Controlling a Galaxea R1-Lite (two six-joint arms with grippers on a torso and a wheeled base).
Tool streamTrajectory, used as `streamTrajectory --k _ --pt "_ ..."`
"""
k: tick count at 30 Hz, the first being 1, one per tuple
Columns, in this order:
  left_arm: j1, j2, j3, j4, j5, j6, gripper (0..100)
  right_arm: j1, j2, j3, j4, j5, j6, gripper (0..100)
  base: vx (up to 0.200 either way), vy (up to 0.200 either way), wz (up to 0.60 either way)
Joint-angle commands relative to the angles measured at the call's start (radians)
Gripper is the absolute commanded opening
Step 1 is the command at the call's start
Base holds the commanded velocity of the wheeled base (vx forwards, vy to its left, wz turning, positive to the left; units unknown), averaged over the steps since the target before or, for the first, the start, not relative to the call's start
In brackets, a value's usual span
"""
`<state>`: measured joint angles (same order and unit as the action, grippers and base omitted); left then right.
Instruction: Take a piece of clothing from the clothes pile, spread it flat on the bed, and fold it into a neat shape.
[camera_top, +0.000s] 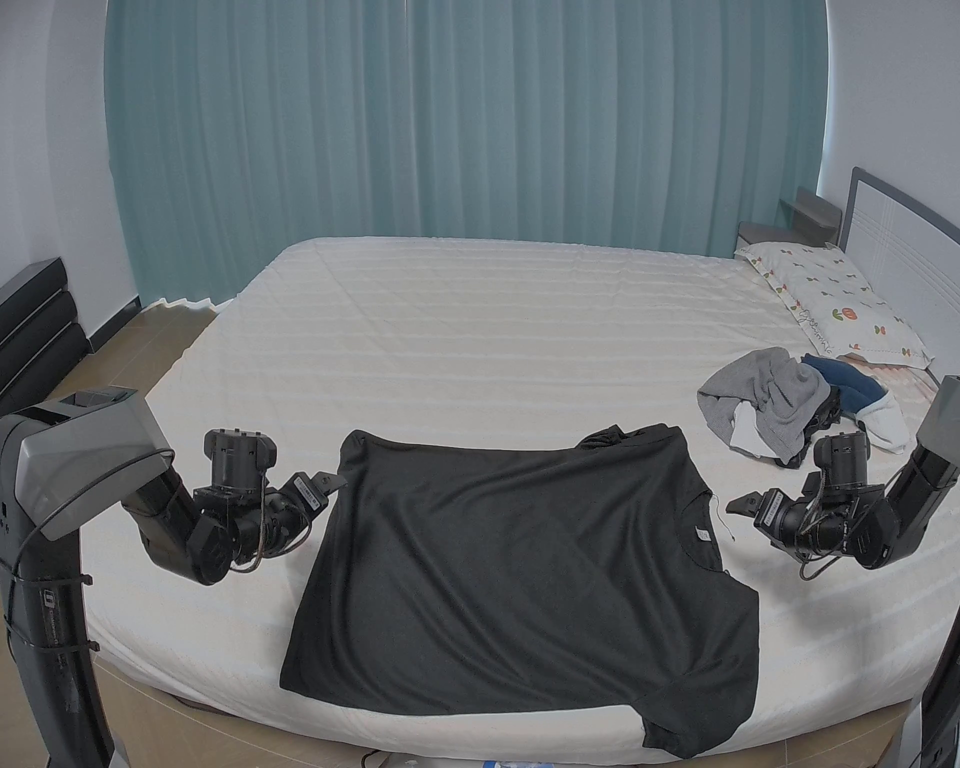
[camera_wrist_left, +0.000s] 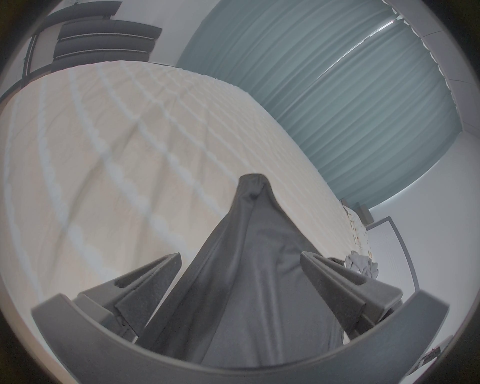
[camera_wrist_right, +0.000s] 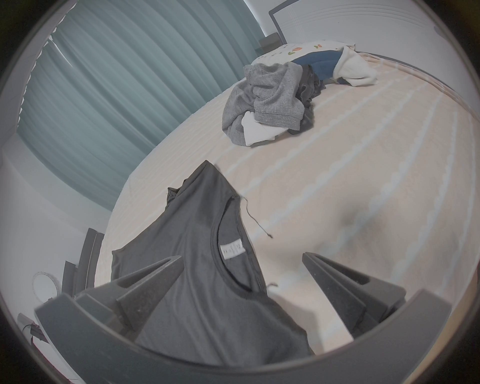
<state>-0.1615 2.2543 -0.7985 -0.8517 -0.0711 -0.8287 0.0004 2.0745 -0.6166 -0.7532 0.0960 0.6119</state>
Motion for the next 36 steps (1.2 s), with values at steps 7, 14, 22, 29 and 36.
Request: streamTrajectory --k 7,14,22,29,36 --pt "-0.084 -0.076 0.338 -0.205 0.007 -0.027 100 0.013 -0.094 0.159 -0.006 0.004 -0.011 100 -0.114 0.000 0.00" --pt "-0.084 -0.070 0.392 -0.205 0.007 -0.061 100 0.015 -0.097 0.169 -0.023 0.001 -0.009 100 -0.200 0.000 0.00" --pt "-0.115 -0.067 0.489 -0.211 0.011 -0.047 100 0.039 -0.089 0.172 -0.025 -0.001 -0.001 100 -0.025 0.000 0.00" --pt "-0.116 -0.068 0.516 -0.239 0.033 -0.027 100 0.066 -0.094 0.170 -0.025 -0.002 0.000 100 0.000 0.000 0.00" --pt "-0.121 -0.038 0.512 -0.240 0.088 0.017 100 0.067 -0.089 0.196 -0.025 -0.002 -0.006 100 0.000 0.000 0.00"
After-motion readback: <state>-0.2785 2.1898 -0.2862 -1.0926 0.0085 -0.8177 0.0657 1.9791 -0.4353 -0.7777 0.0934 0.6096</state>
